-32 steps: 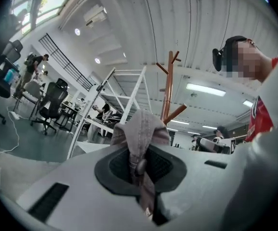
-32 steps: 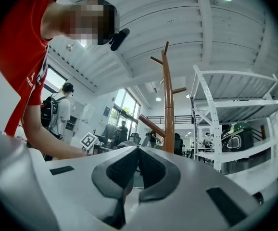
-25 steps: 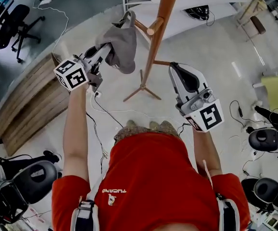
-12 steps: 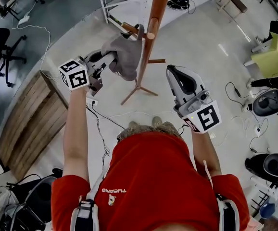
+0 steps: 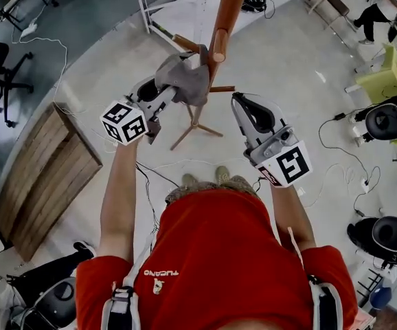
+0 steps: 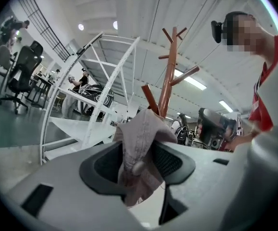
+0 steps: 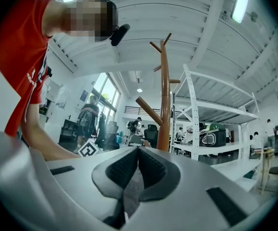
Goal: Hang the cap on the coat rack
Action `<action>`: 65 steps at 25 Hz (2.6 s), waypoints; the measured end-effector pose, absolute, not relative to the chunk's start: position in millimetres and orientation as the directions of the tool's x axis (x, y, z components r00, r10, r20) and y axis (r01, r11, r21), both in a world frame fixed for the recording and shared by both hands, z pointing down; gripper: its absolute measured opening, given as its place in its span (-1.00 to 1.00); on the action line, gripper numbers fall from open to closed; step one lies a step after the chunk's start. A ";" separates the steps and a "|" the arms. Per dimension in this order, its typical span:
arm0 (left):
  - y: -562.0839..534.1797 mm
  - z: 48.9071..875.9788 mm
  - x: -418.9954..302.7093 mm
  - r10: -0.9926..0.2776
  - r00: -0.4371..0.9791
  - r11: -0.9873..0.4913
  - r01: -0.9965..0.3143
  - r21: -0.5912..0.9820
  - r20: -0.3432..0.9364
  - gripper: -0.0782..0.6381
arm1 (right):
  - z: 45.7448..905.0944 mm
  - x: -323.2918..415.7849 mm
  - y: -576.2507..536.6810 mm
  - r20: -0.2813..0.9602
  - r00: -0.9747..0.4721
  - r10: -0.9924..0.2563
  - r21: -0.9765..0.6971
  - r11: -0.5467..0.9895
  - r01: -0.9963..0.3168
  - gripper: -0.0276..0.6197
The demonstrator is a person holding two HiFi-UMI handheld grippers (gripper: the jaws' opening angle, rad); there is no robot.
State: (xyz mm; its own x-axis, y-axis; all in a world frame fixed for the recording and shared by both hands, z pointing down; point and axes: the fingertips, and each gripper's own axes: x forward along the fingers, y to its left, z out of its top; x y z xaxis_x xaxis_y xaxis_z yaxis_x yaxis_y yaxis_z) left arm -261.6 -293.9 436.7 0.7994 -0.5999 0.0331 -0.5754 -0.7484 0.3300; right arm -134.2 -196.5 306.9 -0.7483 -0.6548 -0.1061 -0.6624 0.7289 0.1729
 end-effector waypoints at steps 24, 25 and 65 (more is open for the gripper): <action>-200.6 306.5 -232.4 -0.815 0.549 -0.569 -0.819 0.078 -0.187 -0.58 | 281.3 -137.0 -207.6 -0.242 -0.845 -0.478 0.090 0.856 -0.510 -0.84; -196.1 302.4 -230.2 -0.820 0.539 -0.559 -0.826 0.067 -0.192 -0.63 | 280.7 -139.2 -206.2 -0.248 -0.850 -0.465 0.086 0.863 -0.497 -0.84; -172.0 282.4 -194.4 -0.853 0.482 -0.496 -0.868 0.022 -0.200 -0.76 | 278.7 -132.0 -190.0 -0.278 -0.902 -0.331 0.084 0.927 -0.366 -0.84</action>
State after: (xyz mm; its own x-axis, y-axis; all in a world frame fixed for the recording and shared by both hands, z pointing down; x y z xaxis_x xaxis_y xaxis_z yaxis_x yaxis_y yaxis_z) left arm -194.4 -172.0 282.4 0.4823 -0.8530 -0.1996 -0.8681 -0.4960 0.0221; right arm -132.0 -190.0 278.7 -0.9017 -0.3314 -0.2776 -0.3663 0.9267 0.0836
